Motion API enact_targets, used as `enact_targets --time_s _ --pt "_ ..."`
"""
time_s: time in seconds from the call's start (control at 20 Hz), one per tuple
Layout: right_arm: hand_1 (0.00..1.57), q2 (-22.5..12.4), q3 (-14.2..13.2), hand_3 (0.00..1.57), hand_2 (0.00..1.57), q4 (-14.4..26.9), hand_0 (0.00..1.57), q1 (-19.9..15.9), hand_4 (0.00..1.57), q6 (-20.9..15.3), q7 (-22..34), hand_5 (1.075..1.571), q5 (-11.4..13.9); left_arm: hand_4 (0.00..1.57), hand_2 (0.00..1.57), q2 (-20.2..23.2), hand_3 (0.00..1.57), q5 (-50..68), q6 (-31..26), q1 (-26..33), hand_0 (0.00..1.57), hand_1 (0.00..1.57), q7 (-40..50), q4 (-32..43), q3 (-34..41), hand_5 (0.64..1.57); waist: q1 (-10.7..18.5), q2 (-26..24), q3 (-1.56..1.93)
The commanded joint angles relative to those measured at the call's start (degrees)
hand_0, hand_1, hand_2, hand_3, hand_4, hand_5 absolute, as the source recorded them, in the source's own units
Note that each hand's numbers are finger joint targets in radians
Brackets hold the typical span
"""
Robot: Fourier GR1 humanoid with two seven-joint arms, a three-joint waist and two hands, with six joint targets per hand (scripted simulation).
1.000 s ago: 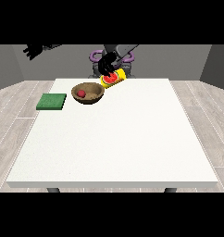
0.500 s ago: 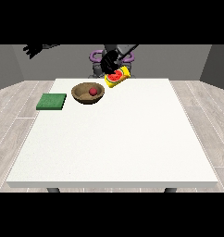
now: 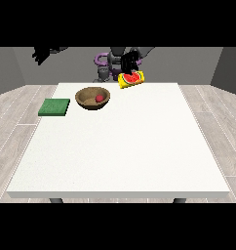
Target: Pick the cup and pour the ball into the bowl, then pick the bowl and place it on the pad
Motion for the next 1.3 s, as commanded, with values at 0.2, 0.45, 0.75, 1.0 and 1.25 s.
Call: enact_targets --time_s 0.2,0.45,0.75,1.0,1.25 --pt "0.00 3.1 0.7 0.00 0.00 -2.4 0.00 4.6 0.56 -3.3 0.2 1.566 1.2 1.00 1.57 0.4 1.19 19.9 12.3 16.5 0.00 0.00 -8.3 -6.6 12.5 1.535 5.0 -2.3 -0.09" --pt "0.00 5.3 2.3 0.21 0.00 -3.3 0.00 0.5 0.59 -2.7 -1.1 1.562 0.5 0.86 0.00 -5.4 0.00 47.6 16.0 21.5 0.43 0.43 -12.0 -15.3 20.7 1.519 1.4 6.2 -1.41" --pt "0.00 7.8 4.2 0.18 0.00 -3.7 0.00 -1.3 0.57 -6.4 -3.2 1.569 3.7 0.89 0.00 -5.5 0.00 71.9 12.3 32.0 0.00 0.00 -30.4 -24.9 16.9 1.465 3.5 11.5 -0.40" --pt "0.00 10.8 4.9 0.00 0.00 -1.7 0.00 0.6 0.50 -10.9 -8.0 1.567 7.4 0.90 0.00 -5.6 0.00 78.3 1.7 37.1 0.00 0.00 -41.1 -27.0 17.7 1.449 8.0 11.8 0.09" --pt "0.00 13.4 6.8 0.00 0.00 6.6 0.00 -1.4 0.52 -11.9 -15.3 1.570 10.3 0.91 0.00 -3.9 0.00 78.9 -0.9 32.9 0.00 0.00 -38.7 -26.5 21.2 1.445 6.0 12.6 0.16"
